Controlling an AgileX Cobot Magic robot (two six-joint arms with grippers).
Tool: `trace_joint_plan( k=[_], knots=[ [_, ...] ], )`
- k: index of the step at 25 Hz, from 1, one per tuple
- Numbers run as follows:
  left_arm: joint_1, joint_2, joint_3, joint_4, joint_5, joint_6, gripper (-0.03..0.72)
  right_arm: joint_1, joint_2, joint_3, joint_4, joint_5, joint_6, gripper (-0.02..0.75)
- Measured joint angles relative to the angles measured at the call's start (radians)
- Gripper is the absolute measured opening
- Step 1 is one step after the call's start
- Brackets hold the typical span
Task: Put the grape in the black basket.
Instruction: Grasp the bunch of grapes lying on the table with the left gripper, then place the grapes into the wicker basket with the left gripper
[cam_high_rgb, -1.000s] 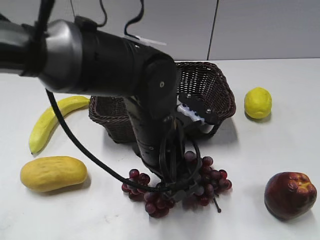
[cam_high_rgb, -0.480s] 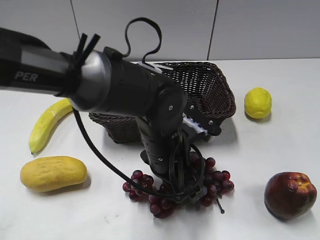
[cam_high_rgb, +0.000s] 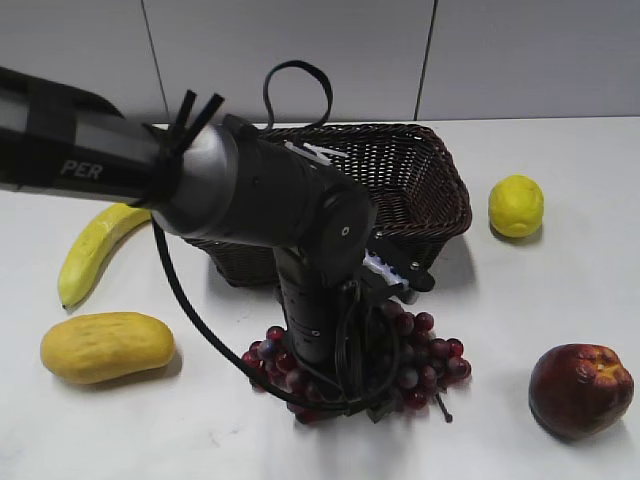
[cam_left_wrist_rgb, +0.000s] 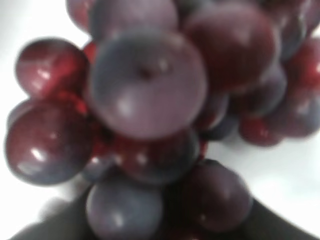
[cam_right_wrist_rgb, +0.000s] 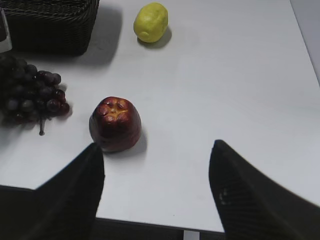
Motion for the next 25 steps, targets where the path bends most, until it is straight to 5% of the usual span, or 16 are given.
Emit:
trace_joint_plan(
  k=[1, 13, 25],
  knots=[
    [0.000, 0.000, 0.000, 0.000, 0.012, 0.000, 0.273, 0.000, 0.000, 0.000, 0.000, 0.000, 0.000, 0.499],
    [0.000, -0.200, 0.000, 0.064, 0.067, 0.001, 0.267, 0.000, 0.000, 0.000, 0.000, 0.000, 0.000, 0.499],
    [0.000, -0.421, 0.001, 0.547, -0.022, 0.016, 0.267, 0.000, 0.000, 0.000, 0.000, 0.000, 0.000, 0.499]
  ],
)
